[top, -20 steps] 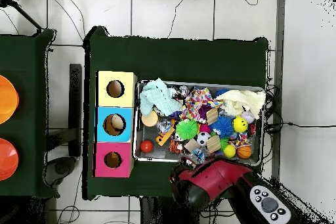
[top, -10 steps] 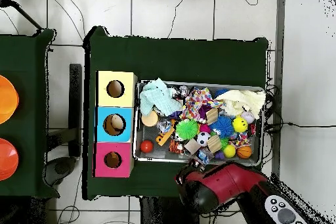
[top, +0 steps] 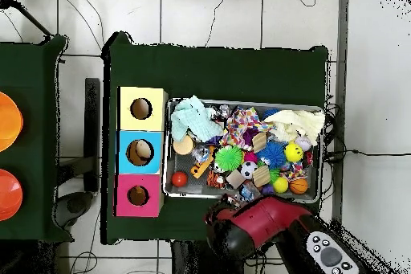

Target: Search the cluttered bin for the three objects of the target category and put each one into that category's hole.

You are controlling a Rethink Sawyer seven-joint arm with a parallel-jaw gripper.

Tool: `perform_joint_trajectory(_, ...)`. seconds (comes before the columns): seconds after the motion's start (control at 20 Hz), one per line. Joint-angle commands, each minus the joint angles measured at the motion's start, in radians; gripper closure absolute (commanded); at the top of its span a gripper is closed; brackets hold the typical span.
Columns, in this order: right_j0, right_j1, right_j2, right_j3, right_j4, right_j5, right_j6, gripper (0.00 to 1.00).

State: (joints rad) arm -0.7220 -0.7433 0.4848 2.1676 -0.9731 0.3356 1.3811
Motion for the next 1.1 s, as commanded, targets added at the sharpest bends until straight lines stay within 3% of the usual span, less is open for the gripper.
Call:
perform_joint_trajectory(0.05, 0.056, 0.037, -0.017, -0.104, -0.017, 0.036, 0.061, 0.0)
perform_joint_trajectory(0.25, 0.1, 0.078, -0.052, -0.138, -0.033, 0.014, 0.094, 0.0)
perform_joint_trajectory(0.6, 0.076, 0.078, -0.023, -0.145, 0.015, 0.043, 0.041, 0.0)
perform_joint_trajectory(1.1, 0.062, 0.079, -0.014, -0.142, 0.022, 0.047, 0.024, 0.0)
